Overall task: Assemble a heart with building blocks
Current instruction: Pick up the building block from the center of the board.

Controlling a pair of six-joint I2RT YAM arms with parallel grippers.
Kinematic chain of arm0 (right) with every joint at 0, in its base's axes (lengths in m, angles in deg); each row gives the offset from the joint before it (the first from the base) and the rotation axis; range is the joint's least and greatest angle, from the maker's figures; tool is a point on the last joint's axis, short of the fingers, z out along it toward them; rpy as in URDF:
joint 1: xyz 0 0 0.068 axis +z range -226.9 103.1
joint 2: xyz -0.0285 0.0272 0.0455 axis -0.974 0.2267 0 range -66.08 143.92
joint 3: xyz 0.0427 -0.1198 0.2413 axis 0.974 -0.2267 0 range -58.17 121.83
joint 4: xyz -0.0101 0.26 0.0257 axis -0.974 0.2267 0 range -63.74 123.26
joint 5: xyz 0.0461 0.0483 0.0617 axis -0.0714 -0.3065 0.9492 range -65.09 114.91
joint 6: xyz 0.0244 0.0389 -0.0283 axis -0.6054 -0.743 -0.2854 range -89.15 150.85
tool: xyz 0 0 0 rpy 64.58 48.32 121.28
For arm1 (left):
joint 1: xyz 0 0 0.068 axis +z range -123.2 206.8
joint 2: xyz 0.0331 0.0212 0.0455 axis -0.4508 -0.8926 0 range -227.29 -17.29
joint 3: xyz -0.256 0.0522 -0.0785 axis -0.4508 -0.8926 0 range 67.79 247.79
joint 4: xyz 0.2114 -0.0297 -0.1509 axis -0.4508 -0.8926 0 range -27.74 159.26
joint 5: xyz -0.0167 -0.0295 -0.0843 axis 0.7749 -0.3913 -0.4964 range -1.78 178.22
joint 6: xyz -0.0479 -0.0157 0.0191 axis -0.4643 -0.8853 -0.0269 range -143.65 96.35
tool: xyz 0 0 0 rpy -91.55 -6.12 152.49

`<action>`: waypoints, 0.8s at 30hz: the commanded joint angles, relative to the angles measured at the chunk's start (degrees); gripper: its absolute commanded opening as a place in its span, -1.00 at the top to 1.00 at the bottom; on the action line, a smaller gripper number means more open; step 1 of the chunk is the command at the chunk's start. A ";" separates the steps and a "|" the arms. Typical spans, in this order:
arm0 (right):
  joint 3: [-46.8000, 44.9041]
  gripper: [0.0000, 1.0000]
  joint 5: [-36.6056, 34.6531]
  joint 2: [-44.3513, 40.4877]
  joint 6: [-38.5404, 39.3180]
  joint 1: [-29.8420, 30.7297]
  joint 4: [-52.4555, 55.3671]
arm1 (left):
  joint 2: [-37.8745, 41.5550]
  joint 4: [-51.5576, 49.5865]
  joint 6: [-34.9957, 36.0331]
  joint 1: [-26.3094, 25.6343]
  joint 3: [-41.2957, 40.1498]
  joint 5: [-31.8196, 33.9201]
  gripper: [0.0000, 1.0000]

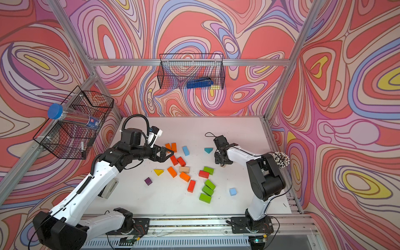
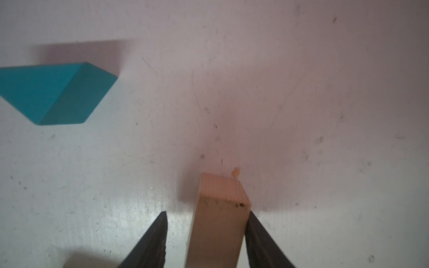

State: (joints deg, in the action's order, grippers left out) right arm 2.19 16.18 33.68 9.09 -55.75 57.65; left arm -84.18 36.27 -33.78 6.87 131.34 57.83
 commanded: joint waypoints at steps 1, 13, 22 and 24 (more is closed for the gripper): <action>-0.33 -0.01 -0.57 0.25 1.29 0.12 -0.71 | 0.71 -0.37 0.11 -0.09 -0.15 -0.16 -1.00; 0.37 0.14 -1.18 1.26 3.08 0.12 -0.88 | 1.21 -0.42 0.20 -0.06 -0.16 0.26 -1.00; 2.08 0.37 -2.22 1.44 5.30 0.10 -0.50 | 1.41 -0.38 0.29 -0.11 -0.24 0.51 -1.00; 2.76 0.40 -1.79 1.13 6.21 0.12 -0.29 | 1.48 -0.39 0.29 -0.11 -0.21 0.59 -1.00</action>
State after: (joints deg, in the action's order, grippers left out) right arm 3.00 15.15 34.23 13.64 -55.75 57.59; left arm -84.01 36.27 -33.78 6.87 131.34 58.25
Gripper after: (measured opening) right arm 0.334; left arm 0.997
